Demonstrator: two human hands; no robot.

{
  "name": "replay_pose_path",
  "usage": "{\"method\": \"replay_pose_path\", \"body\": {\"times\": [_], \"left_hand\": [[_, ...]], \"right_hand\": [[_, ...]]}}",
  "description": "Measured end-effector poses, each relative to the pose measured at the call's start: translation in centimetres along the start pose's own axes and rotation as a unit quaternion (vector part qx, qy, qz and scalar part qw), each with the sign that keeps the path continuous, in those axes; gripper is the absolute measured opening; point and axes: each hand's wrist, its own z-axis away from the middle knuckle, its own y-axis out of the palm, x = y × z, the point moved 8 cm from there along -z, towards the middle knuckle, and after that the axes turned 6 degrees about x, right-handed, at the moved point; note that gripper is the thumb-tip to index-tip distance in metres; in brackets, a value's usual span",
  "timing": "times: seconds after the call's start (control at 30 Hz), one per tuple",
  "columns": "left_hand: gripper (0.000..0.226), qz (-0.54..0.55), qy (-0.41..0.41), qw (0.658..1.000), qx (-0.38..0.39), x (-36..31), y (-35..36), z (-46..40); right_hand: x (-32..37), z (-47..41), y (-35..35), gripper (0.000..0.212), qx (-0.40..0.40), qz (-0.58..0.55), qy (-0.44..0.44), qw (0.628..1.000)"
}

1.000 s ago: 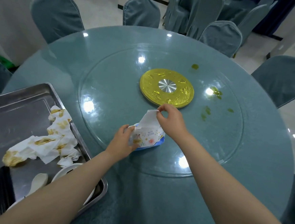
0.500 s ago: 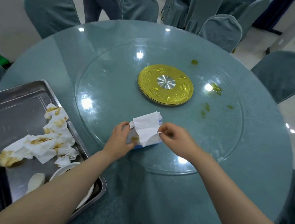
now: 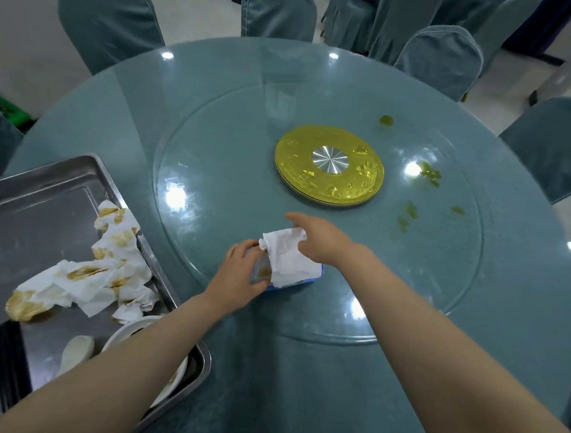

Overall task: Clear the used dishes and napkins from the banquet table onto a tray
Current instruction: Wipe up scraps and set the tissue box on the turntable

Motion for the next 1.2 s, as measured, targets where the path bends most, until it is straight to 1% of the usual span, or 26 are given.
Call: {"method": "replay_pose_path", "body": {"times": [0.07, 0.17, 0.27, 0.33, 0.37, 0.43, 0.5, 0.6, 0.67, 0.73, 0.8, 0.87, 0.93, 1.0, 1.07, 1.13, 1.2], "left_hand": [[0.066, -0.006, 0.002, 1.000, 0.002, 0.2, -0.1, 0.0], [0.063, -0.013, 0.004, 1.000, 0.001, 0.3, -0.7, 0.0], [0.061, -0.045, 0.019, 0.999, -0.010, 0.5, -1.4, -0.2], [0.060, -0.060, 0.007, 0.998, -0.005, 0.9, -1.7, -0.4], [0.060, -0.063, -0.002, 0.998, 0.001, 1.1, -1.7, -0.4], [0.061, -0.069, -0.009, 0.997, 0.015, 1.1, -1.5, -0.4], [0.062, -0.083, 0.000, 0.996, 0.019, 0.8, -1.5, -0.3], [0.063, -0.098, 0.038, 0.994, -0.020, -0.5, -1.7, 0.6], [0.058, -0.098, 0.065, 0.991, -0.058, -1.9, -1.7, 1.8], [0.052, -0.103, 0.108, 0.986, -0.069, -3.6, -1.0, 3.1], [0.045, -0.115, 0.183, 0.976, -0.028, -5.2, 1.0, 4.3], [0.040, -0.126, 0.255, 0.957, 0.050, -6.3, 3.6, 5.3], [0.041, -0.154, 0.277, 0.940, 0.123, -6.5, 5.9, 6.1], [0.053, -0.201, 0.239, 0.932, 0.183, -5.5, 7.7, 6.4], [0.064, -0.235, 0.189, 0.928, 0.220, -4.7, 8.5, 6.6], [0.060, -0.252, 0.157, 0.925, 0.239, -4.3, 8.9, 6.6], [0.062, -0.271, 0.142, 0.918, 0.254, -4.4, 9.1, 6.8]], "right_hand": [[-0.1, -0.5, -0.4, 0.052, -0.013, 0.026, 0.002, 1.000], [-0.4, 0.0, -1.8, 0.030, -0.094, 0.035, -0.011, 0.995], [-1.6, 2.1, -3.4, 0.021, -0.190, -0.040, -0.007, 0.981], [-2.6, 4.0, -4.2, 0.018, -0.254, -0.108, -0.007, 0.961], [-3.2, 4.9, -4.4, 0.016, -0.274, -0.143, -0.001, 0.951], [-4.4, 6.4, -4.4, 0.015, -0.295, -0.202, 0.014, 0.934], [-5.5, 7.8, -4.3, 0.015, -0.308, -0.236, 0.026, 0.921], [-7.2, 9.6, -4.2, 0.016, -0.331, -0.276, 0.043, 0.901], [-8.3, 10.6, -4.0, 0.015, -0.351, -0.311, 0.052, 0.882], [-9.5, 11.5, -3.7, 0.010, -0.367, -0.324, 0.068, 0.869], [-10.5, 12.2, -3.1, 0.006, -0.368, -0.312, 0.092, 0.871], [-11.1, 12.8, -2.3, 0.003, -0.360, -0.297, 0.110, 0.877], [-11.3, 13.4, -1.6, 0.002, -0.355, -0.292, 0.124, 0.879], [-11.5, 14.0, -1.1, 0.003, -0.350, -0.288, 0.140, 0.880], [-11.7, 14.3, -0.5, 0.004, -0.345, -0.294, 0.145, 0.880], [-11.9, 14.4, 0.2, 0.003, -0.334, -0.309, 0.144, 0.879], [-11.9, 14.6, 0.8, 0.003, -0.325, -0.318, 0.146, 0.878]]}}
